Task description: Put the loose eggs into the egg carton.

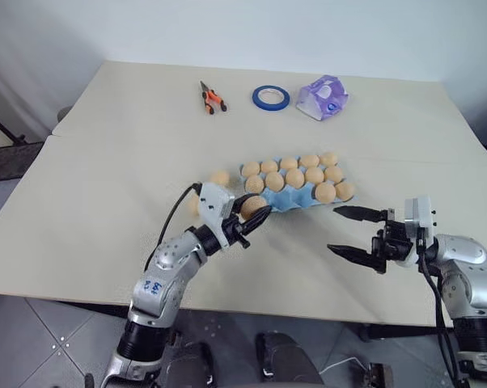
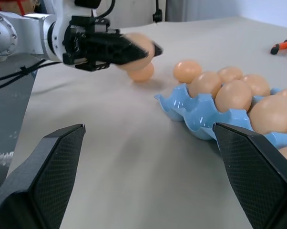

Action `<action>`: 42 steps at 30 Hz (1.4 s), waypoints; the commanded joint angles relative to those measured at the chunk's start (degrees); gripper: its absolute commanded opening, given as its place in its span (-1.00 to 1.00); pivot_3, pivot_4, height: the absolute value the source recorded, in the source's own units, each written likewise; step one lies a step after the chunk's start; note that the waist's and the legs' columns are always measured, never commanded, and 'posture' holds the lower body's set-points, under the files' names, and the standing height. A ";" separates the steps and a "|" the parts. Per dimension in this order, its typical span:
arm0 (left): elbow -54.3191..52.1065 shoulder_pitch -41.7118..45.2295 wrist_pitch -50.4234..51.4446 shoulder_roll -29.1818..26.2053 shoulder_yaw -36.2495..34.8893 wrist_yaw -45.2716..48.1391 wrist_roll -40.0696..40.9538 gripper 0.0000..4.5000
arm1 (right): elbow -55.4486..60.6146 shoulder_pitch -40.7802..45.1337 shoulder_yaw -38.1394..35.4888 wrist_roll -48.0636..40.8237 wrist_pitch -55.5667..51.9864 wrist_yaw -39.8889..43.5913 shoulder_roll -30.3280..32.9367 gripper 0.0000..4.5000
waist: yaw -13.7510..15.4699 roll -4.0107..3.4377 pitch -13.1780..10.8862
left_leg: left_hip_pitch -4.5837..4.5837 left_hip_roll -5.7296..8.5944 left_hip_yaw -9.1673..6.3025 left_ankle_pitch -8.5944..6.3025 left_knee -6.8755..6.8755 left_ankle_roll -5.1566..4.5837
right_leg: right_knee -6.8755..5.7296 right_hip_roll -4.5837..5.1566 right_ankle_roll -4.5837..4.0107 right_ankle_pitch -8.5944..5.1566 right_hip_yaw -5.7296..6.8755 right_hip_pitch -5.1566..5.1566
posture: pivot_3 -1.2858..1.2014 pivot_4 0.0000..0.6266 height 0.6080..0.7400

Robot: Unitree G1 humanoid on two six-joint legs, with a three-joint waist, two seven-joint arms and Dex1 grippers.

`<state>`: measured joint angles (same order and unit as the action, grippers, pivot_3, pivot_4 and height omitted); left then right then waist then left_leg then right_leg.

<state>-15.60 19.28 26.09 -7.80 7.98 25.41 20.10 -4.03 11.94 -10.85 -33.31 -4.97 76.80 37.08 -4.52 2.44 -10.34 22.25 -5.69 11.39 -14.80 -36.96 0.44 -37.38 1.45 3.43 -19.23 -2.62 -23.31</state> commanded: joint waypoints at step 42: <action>65.18 41.22 -20.66 17.54 0.05 10.33 -12.27 0.86 | 10.80 -9.74 -8.82 -2.10 2.40 -12.97 -0.79 1.00 | 1.55 -0.05 -0.05 | 0.69 0.34 -0.30 -0.09 -0.08 0.04 | 0.25 -0.01 0.23 -0.05 0.29 -0.42 | 0.03 -0.52 1.00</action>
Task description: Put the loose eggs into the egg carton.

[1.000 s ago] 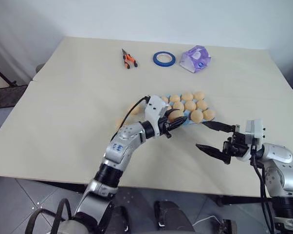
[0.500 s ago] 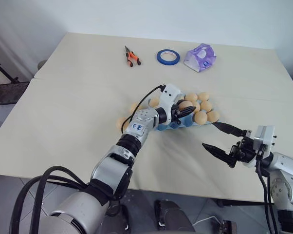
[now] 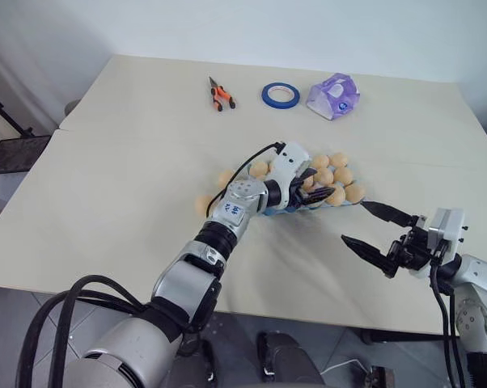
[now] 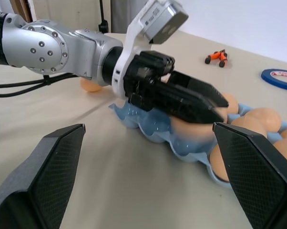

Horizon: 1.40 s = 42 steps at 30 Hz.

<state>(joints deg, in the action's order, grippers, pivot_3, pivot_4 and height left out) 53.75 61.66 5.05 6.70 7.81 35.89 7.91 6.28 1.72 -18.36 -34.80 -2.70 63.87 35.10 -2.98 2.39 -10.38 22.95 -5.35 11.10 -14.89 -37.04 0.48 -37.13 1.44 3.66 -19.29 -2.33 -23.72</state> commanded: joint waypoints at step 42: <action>-80.13 -59.28 39.15 -27.52 -23.53 -6.21 23.37 0.99 | -10.76 0.36 -7.56 -1.81 -2.77 10.36 13.02 1.00 | -0.24 -0.26 -0.09 | -0.82 -0.22 -0.41 0.06 0.07 0.09 | -0.23 0.20 -0.22 -0.10 0.30 0.97 | 0.03 -0.52 1.00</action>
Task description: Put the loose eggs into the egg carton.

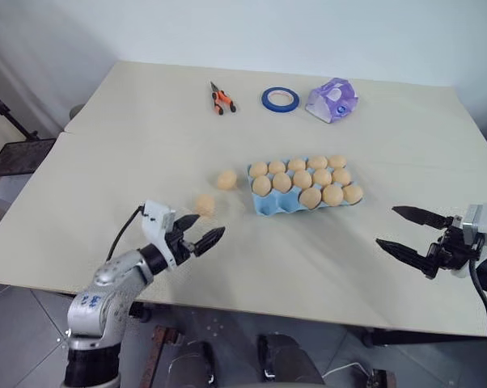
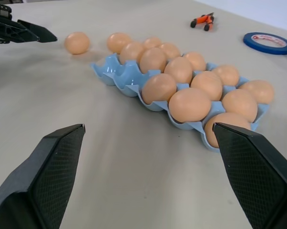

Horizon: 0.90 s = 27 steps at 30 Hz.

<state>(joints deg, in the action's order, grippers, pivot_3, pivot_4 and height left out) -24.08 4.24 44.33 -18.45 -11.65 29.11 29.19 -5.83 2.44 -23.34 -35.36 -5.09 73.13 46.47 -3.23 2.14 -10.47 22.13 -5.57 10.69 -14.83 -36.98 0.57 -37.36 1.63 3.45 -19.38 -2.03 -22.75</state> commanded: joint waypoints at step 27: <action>36.78 25.69 -16.11 -1.03 11.04 -0.73 -13.59 0.81 | 2.10 2.08 -2.13 0.62 -1.77 -1.46 1.29 1.00 | 0.41 -0.23 -0.02 | 0.11 -0.12 -0.14 0.03 0.15 0.02 | 0.52 -0.17 -0.02 0.13 0.18 0.08 | 0.03 -0.52 1.00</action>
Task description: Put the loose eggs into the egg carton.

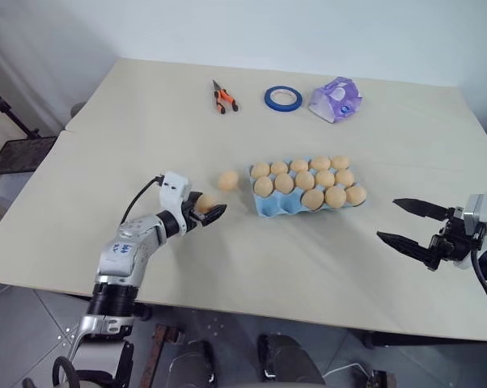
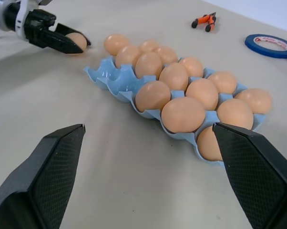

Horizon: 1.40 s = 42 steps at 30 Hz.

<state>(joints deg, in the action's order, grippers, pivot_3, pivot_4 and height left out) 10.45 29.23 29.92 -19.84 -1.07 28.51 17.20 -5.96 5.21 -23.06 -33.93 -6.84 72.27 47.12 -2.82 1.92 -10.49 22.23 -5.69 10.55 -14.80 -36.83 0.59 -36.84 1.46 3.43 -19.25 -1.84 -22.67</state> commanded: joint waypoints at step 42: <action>10.90 16.01 -12.84 19.41 5.24 14.27 2.80 -0.17 | 11.68 -10.50 -6.86 -2.49 1.30 -7.86 -4.03 1.00 | 1.02 -0.14 -0.09 | 0.07 0.12 0.00 -0.01 -0.05 -0.08 | 0.07 -0.02 0.11 0.03 -0.04 0.00 | 0.03 -0.52 1.00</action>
<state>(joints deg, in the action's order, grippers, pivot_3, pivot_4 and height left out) 21.60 44.33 18.41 -1.02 3.57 42.07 20.03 4.09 -5.16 -27.72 -35.27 -6.20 64.80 43.22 -1.80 1.78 -10.59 22.31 -5.57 10.54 -14.81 -36.89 0.50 -36.76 1.45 3.53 -19.22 -1.88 -22.67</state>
